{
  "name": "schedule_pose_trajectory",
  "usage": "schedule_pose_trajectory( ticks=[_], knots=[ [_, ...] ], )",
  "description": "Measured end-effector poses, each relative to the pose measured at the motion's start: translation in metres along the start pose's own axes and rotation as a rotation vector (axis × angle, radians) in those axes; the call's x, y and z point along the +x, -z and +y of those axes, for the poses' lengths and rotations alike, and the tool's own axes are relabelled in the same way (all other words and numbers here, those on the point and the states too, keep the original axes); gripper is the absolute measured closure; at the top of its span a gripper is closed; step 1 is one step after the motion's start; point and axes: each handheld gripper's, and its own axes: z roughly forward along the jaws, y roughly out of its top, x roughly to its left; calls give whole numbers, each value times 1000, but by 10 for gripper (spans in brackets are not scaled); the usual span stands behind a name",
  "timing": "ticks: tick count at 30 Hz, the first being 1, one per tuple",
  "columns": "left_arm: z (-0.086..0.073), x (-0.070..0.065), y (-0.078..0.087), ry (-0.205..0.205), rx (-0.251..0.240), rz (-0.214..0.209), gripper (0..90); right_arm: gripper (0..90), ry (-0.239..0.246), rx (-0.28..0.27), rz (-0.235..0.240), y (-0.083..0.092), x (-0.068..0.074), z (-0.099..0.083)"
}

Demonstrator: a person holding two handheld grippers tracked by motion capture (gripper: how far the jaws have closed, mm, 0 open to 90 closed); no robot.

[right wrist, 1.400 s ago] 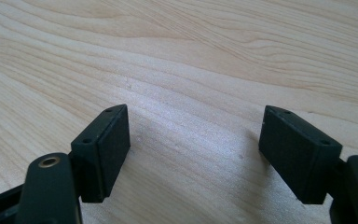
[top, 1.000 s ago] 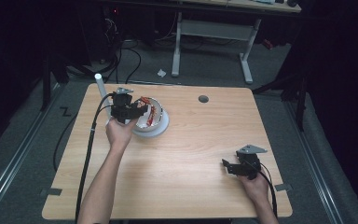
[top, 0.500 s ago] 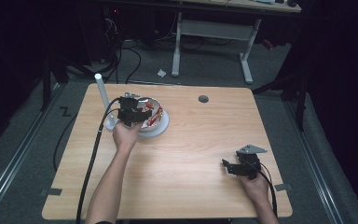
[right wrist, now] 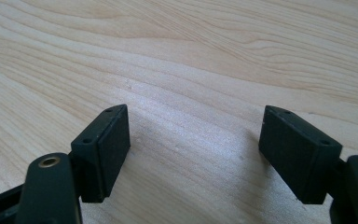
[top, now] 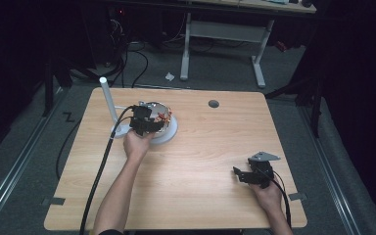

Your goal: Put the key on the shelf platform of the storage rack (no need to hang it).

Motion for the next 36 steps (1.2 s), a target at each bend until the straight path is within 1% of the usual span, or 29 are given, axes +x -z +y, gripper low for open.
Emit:
schedule_pose_trajectory(
  ticks=[2, 6, 11, 12, 15, 17, 20, 24, 30, 33, 36],
  knots=[
    [0, -1, 0, -5, -3, 1, 563, 246, 1, -1, 0, 0, 0, 0],
    [-1, 4, -4, 17, 9, 4, 561, 247, 0, 0, 0, 0, 0, 0],
    [-1, 7, -7, 11, 27, 10, 551, 246, 1, -1, 0, 0, 0, 0],
    [-1, 6, -6, 19, 26, 7, 540, 246, 0, 0, 0, 0, 0, 0],
    [1, 7, -1, 25, 16, 5, 480, 247, 0, 0, 0, 0, 0, 0],
    [1, 7, 2, 13, 15, 23, 468, 247, 1, -1, 0, 0, 0, 0],
    [3, 7, 8, 9, 11, 26, 452, 246, 1, -1, 0, 0, 0, 0],
    [4, 5, 18, -17, 7, 29, 439, 247, 0, 0, 0, 0, 0, 0],
    [5, 1, 33, -51, -8, 56, 423, 246, 0, 0, 1, 0, 0, 0],
    [6, 0, 42, -53, -23, 60, 420, 246, 0, 1, 1, 0, 0, 0],
    [6, -2, 51, -53, -43, 53, 421, 246, -3, 1, 1, 0, 0, 0]
  ],
)
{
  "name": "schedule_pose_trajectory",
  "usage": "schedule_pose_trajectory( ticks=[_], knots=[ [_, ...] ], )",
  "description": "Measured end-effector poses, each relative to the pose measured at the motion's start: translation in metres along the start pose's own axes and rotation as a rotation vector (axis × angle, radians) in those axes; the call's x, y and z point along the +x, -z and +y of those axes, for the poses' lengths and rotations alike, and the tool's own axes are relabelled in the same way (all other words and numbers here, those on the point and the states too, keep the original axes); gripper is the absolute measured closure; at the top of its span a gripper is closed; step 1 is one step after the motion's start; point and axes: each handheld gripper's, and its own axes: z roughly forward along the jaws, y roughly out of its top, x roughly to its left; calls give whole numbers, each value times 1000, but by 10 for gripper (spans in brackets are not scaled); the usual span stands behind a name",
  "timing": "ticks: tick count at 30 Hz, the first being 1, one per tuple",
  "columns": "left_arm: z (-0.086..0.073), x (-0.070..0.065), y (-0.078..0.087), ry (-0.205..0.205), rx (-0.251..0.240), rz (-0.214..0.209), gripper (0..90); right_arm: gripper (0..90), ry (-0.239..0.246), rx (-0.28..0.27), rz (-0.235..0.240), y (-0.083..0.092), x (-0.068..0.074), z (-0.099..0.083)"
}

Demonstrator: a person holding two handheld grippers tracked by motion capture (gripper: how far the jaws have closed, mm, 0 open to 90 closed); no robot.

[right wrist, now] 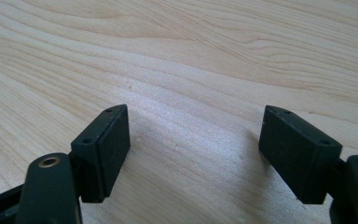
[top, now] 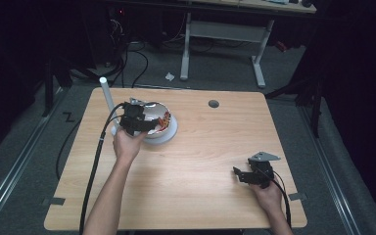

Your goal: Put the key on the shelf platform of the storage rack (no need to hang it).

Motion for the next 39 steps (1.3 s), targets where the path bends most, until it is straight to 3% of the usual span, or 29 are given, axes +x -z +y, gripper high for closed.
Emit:
schedule_pose_trajectory(
  ticks=[5, 9, 19, 39],
  knots=[
    [-6, 2, 10, 7, -18, -4, 421, 246, 0, 0, 0, 0, 0, 0],
    [-10, 7, 14, 16, 8, 12, 411, 246, 0, 0, 0, 0, 0, 0],
    [-13, 18, 39, 46, -29, 28, 410, 246, 0, 0, 0, 0, 0, 0],
    [-43, 34, 75, 94, -80, 31, 398, 246, 0, 0, 0, 0, 0, 0]
  ],
)
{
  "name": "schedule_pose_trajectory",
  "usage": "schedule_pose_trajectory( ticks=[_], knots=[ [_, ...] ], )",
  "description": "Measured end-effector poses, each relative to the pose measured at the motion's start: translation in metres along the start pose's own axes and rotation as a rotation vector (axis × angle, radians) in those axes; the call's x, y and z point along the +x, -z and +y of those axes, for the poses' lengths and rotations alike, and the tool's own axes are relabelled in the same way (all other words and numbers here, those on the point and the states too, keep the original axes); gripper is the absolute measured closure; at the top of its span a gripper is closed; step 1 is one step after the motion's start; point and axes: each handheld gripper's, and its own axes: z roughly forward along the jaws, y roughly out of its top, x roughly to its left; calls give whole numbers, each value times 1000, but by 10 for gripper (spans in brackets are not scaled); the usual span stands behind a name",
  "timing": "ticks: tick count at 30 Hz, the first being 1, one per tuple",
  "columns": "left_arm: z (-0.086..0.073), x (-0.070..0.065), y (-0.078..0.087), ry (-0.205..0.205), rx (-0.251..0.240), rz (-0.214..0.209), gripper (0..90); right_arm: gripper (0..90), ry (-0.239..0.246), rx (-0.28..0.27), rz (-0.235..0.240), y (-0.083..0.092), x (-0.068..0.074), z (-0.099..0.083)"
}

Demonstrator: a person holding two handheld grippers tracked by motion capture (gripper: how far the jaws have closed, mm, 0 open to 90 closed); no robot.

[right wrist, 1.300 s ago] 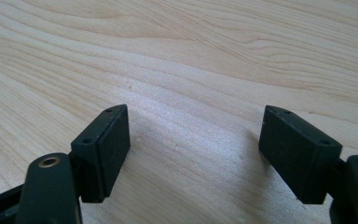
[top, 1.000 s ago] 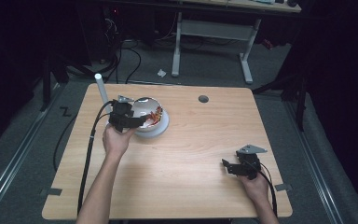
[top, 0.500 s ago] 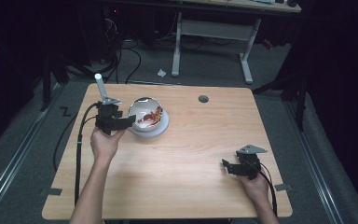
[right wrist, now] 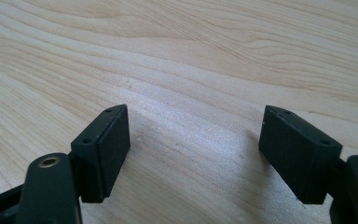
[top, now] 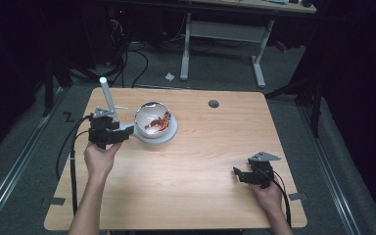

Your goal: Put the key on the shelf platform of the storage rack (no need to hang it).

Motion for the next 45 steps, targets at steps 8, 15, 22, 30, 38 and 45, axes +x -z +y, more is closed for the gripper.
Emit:
schedule_pose_trajectory(
  ticks=[8, 15, 22, 30, 38, 45],
  knots=[
    [-9, 3, 13, 13, -20, -1, 382, 246, 2, 0, 0, 0, 0, 0],
    [-17, 4, 22, 21, -39, 3, 369, 246, 1, -1, 0, 0, 0, 0],
    [-24, 6, 30, 35, -52, 0, 363, 246, 2, 0, 0, 0, 0, 0],
    [-36, 7, 41, 37, -50, 18, 335, 246, 1, 0, -1, 0, 0, 0],
    [-46, 6, 49, 50, -54, 4, 321, 246, 1, 0, -1, 0, 0, 0],
    [-54, -1, 49, 49, -45, -19, 302, 246, 0, 1, 0, 0, 0, 0]
  ],
)
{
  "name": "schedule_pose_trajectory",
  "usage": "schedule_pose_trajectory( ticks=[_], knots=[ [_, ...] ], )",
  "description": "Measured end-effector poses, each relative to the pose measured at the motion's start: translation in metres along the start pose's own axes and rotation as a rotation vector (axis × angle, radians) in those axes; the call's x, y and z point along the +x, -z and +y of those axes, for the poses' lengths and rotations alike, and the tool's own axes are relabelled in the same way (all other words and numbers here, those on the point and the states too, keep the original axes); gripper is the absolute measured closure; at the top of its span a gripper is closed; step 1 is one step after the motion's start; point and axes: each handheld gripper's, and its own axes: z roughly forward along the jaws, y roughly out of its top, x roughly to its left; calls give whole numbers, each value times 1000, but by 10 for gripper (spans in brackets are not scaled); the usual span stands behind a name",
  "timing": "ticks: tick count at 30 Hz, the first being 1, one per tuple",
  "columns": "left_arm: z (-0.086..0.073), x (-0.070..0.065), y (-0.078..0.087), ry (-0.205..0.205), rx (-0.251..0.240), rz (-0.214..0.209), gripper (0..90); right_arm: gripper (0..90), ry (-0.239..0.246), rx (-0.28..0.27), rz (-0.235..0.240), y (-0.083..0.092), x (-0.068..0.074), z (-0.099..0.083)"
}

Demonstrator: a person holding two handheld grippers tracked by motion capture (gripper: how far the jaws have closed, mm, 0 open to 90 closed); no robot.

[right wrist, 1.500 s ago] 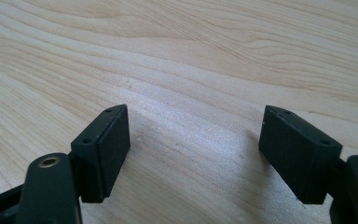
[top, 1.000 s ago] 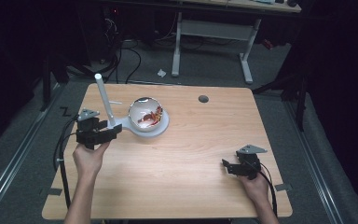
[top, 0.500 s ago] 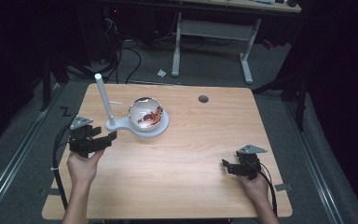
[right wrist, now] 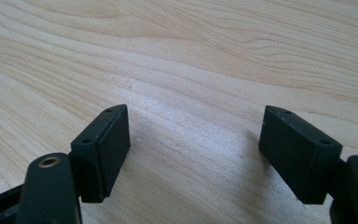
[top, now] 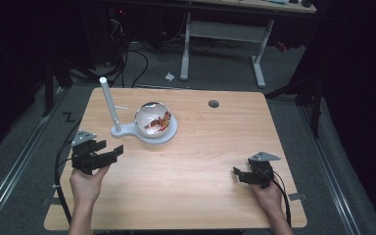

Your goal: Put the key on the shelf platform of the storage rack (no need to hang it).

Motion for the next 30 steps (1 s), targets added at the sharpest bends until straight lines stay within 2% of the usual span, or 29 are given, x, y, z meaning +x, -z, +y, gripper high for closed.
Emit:
schedule_pose_trajectory(
  ticks=[12, 20, 30],
  knots=[
    [-10, -10, -6, -12, 14, -24, 287, 246, 0, 0, 0, 0, 0, 0],
    [-17, -18, -14, -18, 32, -46, 281, 246, 0, 0, 0, 0, 0, 0],
    [-23, -26, -24, -21, 31, -67, 281, 246, 1, -1, 0, 0, 0, 0]
  ],
)
